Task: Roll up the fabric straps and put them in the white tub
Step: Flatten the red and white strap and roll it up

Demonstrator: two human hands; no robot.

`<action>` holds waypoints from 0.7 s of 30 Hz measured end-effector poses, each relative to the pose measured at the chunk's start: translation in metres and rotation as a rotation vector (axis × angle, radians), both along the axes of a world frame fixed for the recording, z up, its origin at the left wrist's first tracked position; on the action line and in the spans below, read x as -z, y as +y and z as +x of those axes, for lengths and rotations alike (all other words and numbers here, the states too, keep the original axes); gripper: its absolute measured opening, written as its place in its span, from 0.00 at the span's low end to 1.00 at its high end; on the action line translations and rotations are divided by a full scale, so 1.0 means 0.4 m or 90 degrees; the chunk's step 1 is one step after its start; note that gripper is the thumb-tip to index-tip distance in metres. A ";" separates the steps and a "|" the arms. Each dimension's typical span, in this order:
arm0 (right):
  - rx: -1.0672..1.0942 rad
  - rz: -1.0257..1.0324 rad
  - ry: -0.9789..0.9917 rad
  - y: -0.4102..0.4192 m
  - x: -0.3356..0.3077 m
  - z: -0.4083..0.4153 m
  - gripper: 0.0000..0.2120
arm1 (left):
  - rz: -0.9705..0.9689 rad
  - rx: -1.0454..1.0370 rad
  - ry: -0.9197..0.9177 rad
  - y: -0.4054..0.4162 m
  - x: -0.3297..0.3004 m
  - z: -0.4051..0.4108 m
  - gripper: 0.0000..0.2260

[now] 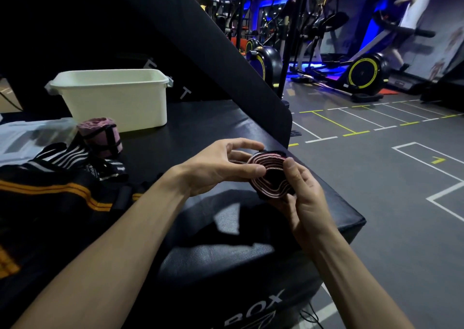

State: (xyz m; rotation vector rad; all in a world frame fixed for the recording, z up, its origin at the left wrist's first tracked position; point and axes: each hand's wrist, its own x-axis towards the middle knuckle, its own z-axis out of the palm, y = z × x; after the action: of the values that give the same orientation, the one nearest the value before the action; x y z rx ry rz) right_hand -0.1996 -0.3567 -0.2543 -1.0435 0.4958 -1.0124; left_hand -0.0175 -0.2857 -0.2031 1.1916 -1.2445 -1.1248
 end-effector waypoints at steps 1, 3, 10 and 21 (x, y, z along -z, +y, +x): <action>-0.003 -0.006 0.004 0.000 0.000 -0.002 0.49 | -0.006 -0.005 0.002 0.001 -0.001 -0.002 0.24; -0.011 -0.017 0.007 0.003 -0.003 -0.004 0.47 | -0.015 -0.015 0.015 0.002 -0.004 -0.005 0.24; -0.027 -0.005 0.017 0.019 -0.013 -0.003 0.32 | 0.001 -0.027 0.003 -0.001 -0.004 0.009 0.25; 0.036 0.047 0.079 0.027 -0.034 0.012 0.31 | 0.017 -0.048 -0.062 -0.010 0.009 0.003 0.31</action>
State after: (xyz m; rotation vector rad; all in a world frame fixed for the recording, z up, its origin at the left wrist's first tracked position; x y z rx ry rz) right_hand -0.1948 -0.3459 -0.2408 -1.0348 0.6634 -0.9749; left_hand -0.0164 -0.2896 -0.2069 1.3154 -1.2506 -1.0412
